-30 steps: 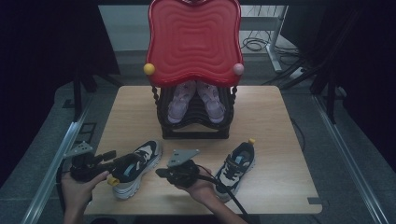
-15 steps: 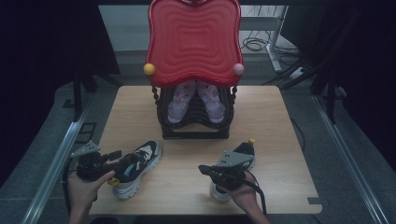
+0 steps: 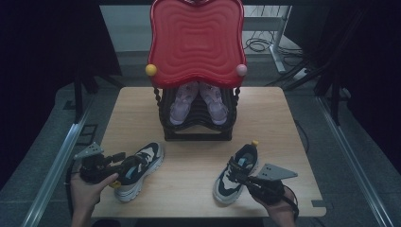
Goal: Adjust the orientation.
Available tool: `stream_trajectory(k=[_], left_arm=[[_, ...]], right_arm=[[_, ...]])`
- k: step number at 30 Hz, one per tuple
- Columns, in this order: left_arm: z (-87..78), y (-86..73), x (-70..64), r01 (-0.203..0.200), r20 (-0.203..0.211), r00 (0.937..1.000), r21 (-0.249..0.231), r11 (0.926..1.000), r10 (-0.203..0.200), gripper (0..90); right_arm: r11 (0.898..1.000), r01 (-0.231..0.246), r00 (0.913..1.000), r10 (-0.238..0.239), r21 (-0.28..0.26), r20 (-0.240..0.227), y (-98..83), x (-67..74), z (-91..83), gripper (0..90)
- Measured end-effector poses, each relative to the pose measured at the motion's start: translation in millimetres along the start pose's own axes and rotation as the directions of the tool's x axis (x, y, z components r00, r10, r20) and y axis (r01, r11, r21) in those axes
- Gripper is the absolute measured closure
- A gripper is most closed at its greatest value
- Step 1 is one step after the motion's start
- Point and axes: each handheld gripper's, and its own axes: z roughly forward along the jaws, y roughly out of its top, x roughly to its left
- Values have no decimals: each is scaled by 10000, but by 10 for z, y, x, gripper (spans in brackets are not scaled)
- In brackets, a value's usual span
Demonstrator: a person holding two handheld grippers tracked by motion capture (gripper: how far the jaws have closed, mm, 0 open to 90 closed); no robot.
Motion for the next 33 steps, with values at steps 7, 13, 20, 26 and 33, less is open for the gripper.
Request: stream_trajectory(k=[7,13,20,26,33], left_arm=[[9,-4,6,9,18,10000,33,10000,-9,440],[7,-8,-6,-19,58,10000,55,10000,18,440],[48,-26,2,-11,94,10000,145,9999,10,437],[38,-22,-11,-60,60,10000,43,10000,60,440],[36,-31,1,0,49,10000,85,10000,-1,439]], right_arm=[[9995,-193,9996,188,250,223,-173,-60,-97,900],[9980,-209,9997,201,601,150,-338,-45,-107,900],[9937,-196,9996,218,1101,-195,-496,-15,-49,900],[9920,-39,9994,80,1259,-324,-502,12,-15,900],[9862,291,9990,-234,1628,-371,-519,55,57,900]])
